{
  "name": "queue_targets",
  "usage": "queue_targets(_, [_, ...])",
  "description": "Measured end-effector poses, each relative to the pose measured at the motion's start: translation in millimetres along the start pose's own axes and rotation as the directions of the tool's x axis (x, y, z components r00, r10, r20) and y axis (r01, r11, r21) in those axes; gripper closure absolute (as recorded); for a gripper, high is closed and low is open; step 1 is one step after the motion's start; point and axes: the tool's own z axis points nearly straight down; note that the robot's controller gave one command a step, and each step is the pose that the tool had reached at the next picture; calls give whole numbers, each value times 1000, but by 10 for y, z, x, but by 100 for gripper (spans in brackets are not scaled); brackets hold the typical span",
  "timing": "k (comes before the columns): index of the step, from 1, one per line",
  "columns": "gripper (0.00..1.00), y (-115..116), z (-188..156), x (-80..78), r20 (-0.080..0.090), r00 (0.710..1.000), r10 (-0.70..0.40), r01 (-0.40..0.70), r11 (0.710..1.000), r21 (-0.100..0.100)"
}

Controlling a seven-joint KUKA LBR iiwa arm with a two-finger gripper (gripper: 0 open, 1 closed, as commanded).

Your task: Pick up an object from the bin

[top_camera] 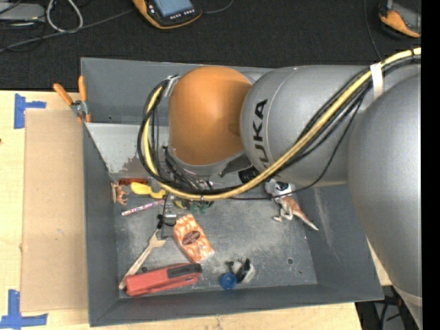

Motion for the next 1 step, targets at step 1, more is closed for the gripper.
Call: queue_targets(1, [0, -13, -40, -16, 7, 1000, 4, -4, 1000, -2])
